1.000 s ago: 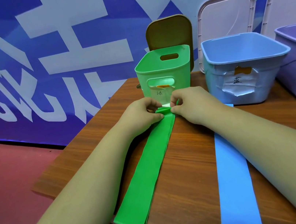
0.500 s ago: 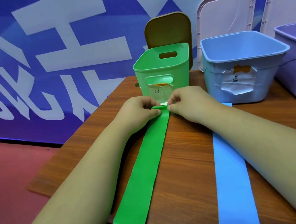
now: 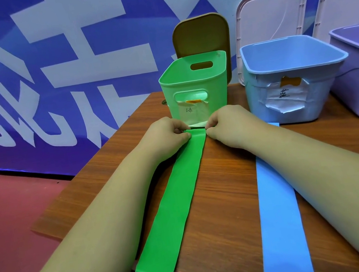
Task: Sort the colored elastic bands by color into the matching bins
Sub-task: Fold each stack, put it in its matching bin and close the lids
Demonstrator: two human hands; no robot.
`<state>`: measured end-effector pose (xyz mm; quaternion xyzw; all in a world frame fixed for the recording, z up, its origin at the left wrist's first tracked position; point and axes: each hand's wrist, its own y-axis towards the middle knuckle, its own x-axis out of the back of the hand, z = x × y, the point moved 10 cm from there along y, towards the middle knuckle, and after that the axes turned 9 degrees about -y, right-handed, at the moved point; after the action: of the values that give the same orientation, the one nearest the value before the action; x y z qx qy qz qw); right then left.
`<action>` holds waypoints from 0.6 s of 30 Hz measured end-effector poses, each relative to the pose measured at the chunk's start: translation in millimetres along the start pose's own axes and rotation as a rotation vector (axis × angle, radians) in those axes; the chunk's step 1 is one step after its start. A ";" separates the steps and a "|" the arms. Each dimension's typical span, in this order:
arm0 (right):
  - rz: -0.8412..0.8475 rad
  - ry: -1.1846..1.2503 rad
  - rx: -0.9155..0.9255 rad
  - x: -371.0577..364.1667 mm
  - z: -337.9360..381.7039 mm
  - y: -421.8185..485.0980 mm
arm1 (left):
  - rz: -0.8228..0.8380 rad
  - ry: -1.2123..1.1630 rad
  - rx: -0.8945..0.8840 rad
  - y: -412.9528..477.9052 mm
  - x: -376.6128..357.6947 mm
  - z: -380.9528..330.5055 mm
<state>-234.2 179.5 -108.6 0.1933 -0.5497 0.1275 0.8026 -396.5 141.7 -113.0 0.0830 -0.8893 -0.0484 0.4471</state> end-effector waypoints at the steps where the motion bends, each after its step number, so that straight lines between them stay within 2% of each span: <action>1: 0.008 0.003 -0.004 -0.3 -0.2 -0.6 | 0.003 -0.002 0.004 0.0 0.0 -0.1; 5: 0.012 0.007 -0.004 -1.2 -0.2 -0.5 | 0.002 -0.115 0.025 -0.6 0.1 3.6; 13: 0.040 0.079 0.020 -0.9 3.7 -0.7 | 0.016 -0.338 -0.046 -6.0 15.5 -0.3; 18: 0.055 0.196 0.048 -3.2 8.8 2.0 | 0.020 -0.349 -0.066 -6.6 15.9 -1.4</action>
<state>-243.6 177.4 -108.5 0.1839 -0.4706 0.1810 0.8438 -404.0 132.1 -100.8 0.0499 -0.9521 -0.0869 0.2889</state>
